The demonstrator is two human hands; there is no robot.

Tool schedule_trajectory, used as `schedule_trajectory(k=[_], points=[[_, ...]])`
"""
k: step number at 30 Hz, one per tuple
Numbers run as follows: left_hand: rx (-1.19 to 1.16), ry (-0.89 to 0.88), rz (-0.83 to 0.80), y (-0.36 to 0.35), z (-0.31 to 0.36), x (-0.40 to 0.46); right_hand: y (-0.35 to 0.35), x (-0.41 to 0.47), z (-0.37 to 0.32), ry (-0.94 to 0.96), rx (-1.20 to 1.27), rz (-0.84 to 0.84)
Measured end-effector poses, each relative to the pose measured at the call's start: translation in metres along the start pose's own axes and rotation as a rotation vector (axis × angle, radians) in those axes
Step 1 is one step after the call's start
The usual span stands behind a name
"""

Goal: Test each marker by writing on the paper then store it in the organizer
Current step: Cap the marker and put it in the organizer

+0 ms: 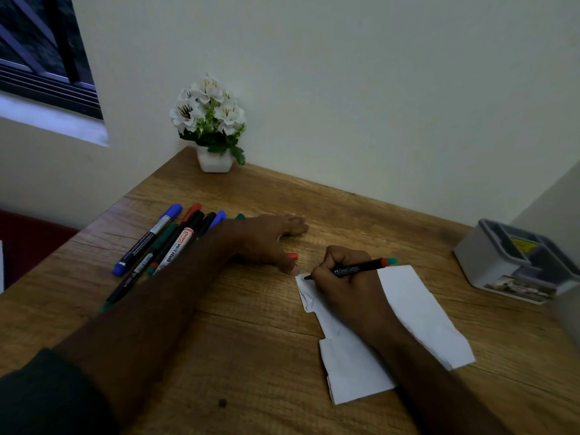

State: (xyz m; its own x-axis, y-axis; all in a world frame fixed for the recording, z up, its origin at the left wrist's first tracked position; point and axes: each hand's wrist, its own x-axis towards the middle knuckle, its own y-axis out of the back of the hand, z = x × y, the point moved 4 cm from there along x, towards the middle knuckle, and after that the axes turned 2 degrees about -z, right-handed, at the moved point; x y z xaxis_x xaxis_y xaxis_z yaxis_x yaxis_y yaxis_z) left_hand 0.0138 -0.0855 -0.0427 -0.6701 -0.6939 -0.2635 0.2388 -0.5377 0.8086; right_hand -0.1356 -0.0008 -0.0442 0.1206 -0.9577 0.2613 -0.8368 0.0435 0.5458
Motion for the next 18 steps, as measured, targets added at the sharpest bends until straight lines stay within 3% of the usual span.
schedule_trajectory(k=[18], points=[[0.032, 0.005, -0.005, -0.0003, 0.0012, -0.0013, 0.0009, -0.0004, -0.0003, -0.001, -0.041, 0.021]])
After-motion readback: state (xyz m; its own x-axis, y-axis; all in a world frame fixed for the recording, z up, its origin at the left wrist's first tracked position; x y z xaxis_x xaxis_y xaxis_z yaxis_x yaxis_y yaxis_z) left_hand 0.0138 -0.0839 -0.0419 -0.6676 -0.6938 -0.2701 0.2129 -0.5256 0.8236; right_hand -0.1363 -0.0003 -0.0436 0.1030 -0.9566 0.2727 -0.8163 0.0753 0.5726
